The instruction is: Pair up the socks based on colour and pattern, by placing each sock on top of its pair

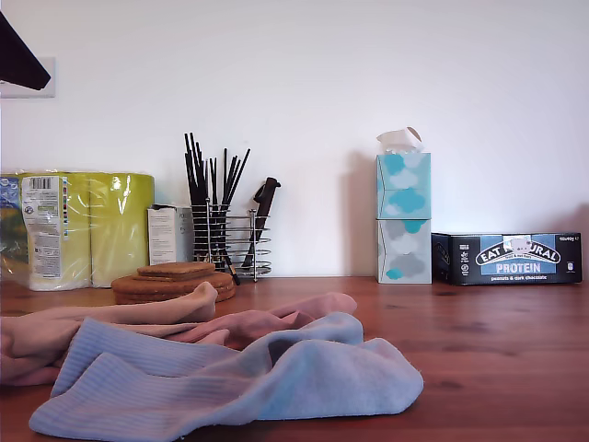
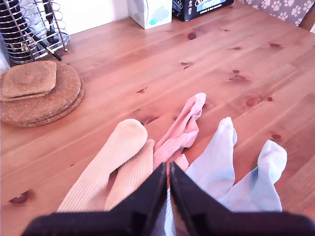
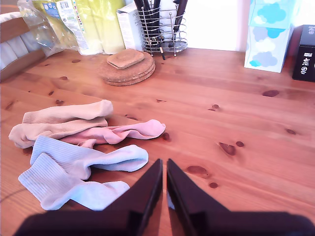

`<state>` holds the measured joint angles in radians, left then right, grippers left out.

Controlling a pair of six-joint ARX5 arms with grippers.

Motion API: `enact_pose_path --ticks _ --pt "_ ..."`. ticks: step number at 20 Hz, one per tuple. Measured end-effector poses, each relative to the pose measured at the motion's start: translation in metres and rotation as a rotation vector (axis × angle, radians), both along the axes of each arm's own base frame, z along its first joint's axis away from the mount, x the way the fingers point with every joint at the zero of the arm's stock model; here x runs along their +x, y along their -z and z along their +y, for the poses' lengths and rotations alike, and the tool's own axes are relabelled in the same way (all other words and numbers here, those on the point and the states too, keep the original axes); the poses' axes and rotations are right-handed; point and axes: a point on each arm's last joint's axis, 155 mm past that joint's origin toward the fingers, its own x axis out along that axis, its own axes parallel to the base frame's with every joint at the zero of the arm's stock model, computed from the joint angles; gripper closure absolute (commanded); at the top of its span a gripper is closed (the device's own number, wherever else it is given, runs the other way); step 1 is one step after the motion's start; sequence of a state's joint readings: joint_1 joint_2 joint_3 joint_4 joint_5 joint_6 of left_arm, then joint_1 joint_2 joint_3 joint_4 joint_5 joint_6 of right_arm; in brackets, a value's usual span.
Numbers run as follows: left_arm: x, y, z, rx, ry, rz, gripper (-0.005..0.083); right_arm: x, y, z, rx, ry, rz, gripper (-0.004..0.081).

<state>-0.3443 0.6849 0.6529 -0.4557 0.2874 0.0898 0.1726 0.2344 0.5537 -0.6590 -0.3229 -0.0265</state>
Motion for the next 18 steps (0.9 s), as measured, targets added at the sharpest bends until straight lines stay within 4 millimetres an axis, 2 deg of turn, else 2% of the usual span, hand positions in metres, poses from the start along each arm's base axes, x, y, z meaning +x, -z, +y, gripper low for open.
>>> enact_pose_path --ticks 3,9,12,14,18 --pt "0.002 -0.008 -0.004 -0.019 0.015 -0.03 0.0795 0.0 0.0 0.0 0.0 0.0 0.0 0.0783" --pt "0.002 -0.008 -0.004 -0.02 0.016 -0.029 0.0795 0.0 0.0 0.0 0.0 0.0 0.001 0.0783" --pt "0.003 -0.005 -0.005 -0.002 0.03 -0.032 0.0795 0.002 0.005 0.007 0.006 -0.034 0.036 0.0783" --pt "0.001 0.005 -0.015 0.014 0.081 0.002 0.0795 0.006 0.019 0.016 0.012 -0.077 0.116 0.0783" --pt "-0.011 0.028 -0.049 0.058 0.25 0.08 0.0795 0.011 0.045 0.034 -0.061 -0.187 0.244 0.0783"
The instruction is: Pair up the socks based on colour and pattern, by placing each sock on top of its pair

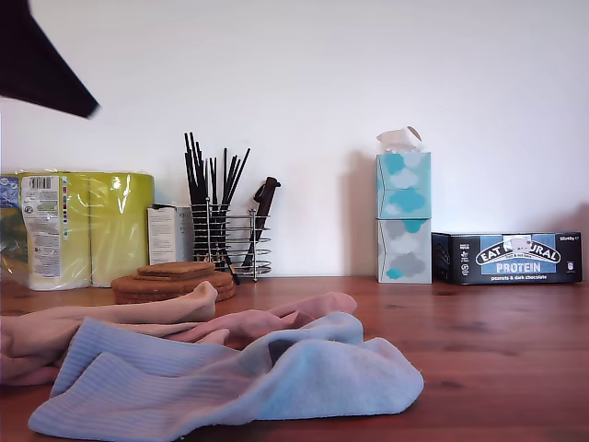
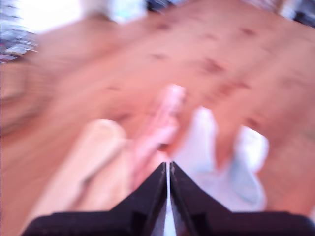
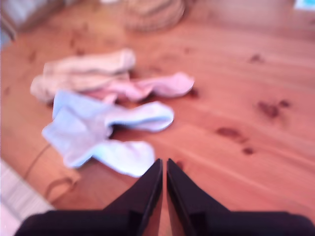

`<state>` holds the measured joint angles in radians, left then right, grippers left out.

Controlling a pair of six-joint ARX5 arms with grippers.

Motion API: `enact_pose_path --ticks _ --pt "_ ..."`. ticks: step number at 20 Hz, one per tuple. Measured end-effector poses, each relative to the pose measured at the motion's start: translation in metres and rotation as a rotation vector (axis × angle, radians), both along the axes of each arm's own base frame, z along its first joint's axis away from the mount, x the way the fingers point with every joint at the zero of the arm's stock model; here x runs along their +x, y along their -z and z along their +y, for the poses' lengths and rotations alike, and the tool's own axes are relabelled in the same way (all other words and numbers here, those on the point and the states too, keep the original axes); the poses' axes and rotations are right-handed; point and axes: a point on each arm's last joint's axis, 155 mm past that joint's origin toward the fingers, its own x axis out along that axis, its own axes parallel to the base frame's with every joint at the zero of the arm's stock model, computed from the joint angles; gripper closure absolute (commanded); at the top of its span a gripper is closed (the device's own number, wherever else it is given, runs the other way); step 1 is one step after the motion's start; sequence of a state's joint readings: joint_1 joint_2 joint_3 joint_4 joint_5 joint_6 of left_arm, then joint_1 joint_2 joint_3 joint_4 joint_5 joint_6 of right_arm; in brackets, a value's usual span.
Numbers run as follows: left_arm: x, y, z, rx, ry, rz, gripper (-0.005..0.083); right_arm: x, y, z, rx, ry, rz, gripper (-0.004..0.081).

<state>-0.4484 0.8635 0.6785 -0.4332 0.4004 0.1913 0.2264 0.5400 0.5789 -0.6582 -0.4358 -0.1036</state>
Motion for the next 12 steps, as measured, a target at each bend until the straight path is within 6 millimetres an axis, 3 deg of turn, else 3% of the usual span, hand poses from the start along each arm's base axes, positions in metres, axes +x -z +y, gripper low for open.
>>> enact_pose_path --ticks 4,9,12 --pt "-0.011 0.023 -0.029 0.059 0.162 0.032 0.0795 0.012 -0.011 0.029 -0.063 -0.144 0.023 0.0783" --pt "-0.014 0.058 -0.054 0.11 0.251 0.098 0.0795 0.007 0.021 0.064 -0.157 -0.329 0.124 0.0783" --pt "-0.013 0.064 -0.074 0.091 0.309 0.08 0.0795 0.011 0.013 0.071 -0.151 -0.343 0.101 0.0783"
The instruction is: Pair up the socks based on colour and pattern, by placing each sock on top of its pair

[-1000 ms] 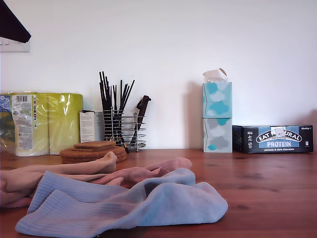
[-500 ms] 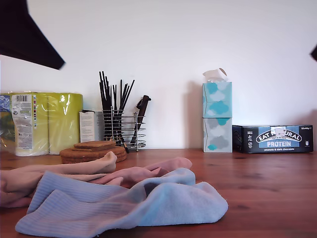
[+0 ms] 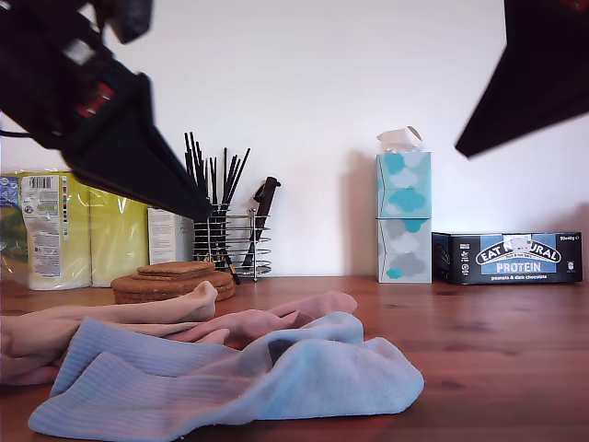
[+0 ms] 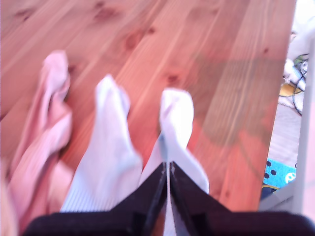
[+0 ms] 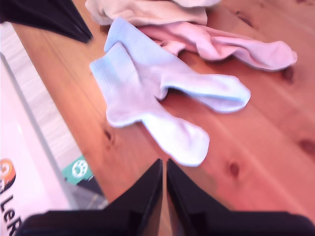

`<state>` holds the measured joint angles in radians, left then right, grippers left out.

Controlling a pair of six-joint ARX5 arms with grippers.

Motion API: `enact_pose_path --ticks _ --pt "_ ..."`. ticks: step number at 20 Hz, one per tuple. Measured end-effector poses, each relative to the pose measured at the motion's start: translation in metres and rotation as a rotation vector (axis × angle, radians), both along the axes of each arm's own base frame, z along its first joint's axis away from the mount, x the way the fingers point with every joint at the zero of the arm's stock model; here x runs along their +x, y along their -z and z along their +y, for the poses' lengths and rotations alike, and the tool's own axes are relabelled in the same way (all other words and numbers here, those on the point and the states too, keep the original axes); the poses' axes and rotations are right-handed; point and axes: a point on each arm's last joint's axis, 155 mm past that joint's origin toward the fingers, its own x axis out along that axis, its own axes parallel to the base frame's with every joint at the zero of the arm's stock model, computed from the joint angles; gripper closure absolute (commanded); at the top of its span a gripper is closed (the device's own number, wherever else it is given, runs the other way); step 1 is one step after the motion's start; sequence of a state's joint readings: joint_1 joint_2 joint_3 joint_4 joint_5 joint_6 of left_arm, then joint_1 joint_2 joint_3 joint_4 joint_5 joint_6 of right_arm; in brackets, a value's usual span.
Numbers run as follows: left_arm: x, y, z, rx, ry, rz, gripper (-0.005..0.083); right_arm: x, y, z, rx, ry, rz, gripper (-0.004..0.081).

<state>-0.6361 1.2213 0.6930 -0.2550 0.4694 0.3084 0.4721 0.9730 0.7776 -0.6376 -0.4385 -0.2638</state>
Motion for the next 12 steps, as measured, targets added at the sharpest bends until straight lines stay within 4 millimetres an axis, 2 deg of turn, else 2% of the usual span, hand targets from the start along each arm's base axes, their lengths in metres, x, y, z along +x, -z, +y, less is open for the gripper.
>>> enact_pose_path --ticks 3,5,9,12 --pt "-0.003 0.019 -0.023 0.007 0.065 0.001 0.0795 0.005 -0.041 0.002 0.056 0.0 -0.109 0.0783" --pt "-0.004 0.037 -0.031 0.033 0.081 0.023 0.0795 0.0 -0.055 0.0 0.073 -0.001 -0.142 0.0783" --pt "0.017 0.065 -0.039 0.086 0.049 -0.001 0.0795 -0.015 -0.043 -0.008 0.039 0.0 -0.075 0.0783" --pt "0.025 0.077 -0.044 0.108 0.051 0.015 0.0795 -0.025 -0.051 -0.013 0.049 0.001 -0.098 0.0783"
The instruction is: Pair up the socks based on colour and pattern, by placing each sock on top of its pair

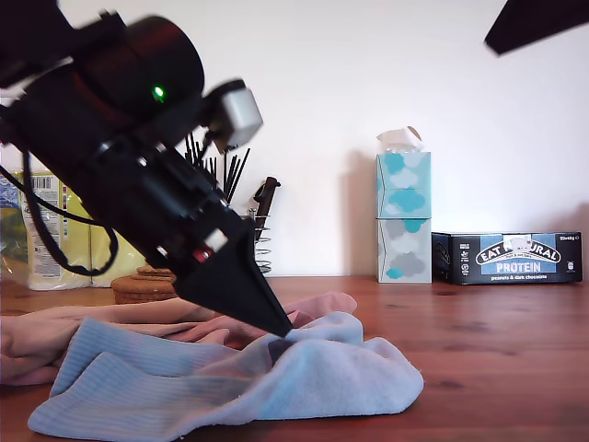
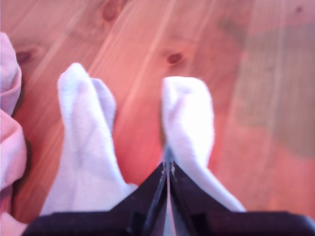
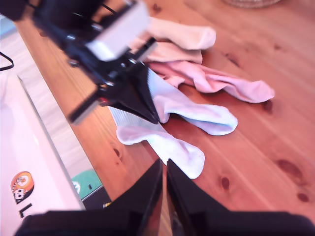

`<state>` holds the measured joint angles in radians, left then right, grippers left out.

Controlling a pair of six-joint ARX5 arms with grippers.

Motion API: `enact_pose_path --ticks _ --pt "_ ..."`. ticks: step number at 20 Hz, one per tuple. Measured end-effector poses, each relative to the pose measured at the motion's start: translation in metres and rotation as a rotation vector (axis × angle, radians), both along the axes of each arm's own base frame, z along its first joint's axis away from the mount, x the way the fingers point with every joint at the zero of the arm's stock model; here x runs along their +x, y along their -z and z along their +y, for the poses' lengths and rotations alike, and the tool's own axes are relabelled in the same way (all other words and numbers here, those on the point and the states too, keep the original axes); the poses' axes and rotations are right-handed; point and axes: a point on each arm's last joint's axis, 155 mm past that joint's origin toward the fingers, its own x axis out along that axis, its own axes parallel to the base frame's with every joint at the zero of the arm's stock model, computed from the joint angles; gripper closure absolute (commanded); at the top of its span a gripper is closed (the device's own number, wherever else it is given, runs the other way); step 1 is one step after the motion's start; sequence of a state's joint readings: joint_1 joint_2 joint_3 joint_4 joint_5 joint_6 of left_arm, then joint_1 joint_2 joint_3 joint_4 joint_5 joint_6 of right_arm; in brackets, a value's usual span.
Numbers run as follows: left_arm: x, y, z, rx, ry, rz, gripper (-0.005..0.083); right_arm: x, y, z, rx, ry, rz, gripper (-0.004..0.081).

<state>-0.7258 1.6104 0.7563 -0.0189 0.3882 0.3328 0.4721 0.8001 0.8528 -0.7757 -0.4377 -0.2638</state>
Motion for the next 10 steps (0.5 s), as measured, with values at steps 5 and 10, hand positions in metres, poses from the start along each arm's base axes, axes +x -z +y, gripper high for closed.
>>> enact_pose_path --ticks 5,10 --pt "-0.013 0.021 -0.016 0.017 0.068 0.057 0.0795 -0.009 -0.014 -0.008 0.018 0.014 -0.061 0.0783" --pt "-0.038 0.041 -0.028 0.054 0.14 0.092 0.0795 -0.007 -0.015 -0.014 0.0 0.043 -0.078 0.0783"
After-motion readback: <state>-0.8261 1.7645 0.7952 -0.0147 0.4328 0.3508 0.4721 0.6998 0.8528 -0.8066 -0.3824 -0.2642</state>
